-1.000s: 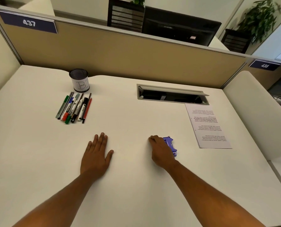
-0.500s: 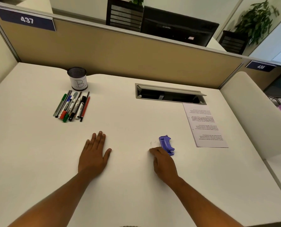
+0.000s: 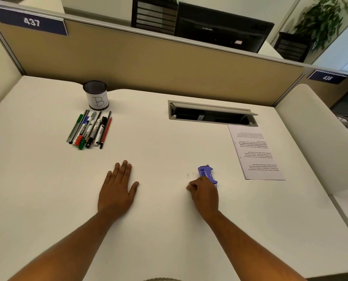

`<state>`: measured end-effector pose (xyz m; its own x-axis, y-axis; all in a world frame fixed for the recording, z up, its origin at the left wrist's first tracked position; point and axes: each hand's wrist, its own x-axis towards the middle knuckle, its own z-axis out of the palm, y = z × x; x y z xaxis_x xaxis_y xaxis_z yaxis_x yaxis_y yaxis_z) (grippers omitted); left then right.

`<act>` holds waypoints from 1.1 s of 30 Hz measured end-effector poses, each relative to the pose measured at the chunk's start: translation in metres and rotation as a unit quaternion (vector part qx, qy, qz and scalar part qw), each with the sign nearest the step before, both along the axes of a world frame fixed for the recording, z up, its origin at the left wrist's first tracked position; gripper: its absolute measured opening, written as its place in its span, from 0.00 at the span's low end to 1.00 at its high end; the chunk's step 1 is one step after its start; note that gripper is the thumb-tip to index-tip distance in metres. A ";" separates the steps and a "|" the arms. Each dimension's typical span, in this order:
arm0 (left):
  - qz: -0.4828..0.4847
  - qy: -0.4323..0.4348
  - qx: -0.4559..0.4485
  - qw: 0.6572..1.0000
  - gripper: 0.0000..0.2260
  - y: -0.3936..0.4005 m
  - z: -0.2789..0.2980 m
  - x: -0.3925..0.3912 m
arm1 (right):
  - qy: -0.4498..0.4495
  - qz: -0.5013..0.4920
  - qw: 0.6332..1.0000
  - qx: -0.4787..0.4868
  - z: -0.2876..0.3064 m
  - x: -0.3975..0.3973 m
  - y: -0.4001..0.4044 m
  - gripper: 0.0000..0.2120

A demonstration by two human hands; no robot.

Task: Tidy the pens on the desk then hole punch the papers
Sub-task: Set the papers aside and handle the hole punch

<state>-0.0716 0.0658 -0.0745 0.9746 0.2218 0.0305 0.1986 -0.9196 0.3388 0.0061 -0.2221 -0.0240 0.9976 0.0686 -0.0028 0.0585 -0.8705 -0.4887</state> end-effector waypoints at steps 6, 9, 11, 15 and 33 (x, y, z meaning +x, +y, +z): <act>0.000 0.006 0.008 1.000 0.32 0.000 -0.001 0.001 | 0.003 0.014 0.998 -0.057 0.001 0.004 0.007 0.06; 0.002 0.006 0.006 1.000 0.32 0.001 -0.001 0.000 | 0.007 0.036 0.993 -0.110 0.004 0.008 0.009 0.08; 0.002 0.006 0.005 1.000 0.32 0.001 -0.001 0.000 | -0.003 0.074 0.986 -0.151 0.003 0.010 0.008 0.07; 0.002 0.008 0.008 1.000 0.32 0.000 0.000 0.001 | 0.003 0.189 0.926 -0.325 0.001 0.011 0.005 0.13; 0.003 0.005 -0.001 1.000 0.32 0.000 0.000 0.000 | 0.120 -0.135 0.964 0.194 -0.001 -0.006 -0.011 0.04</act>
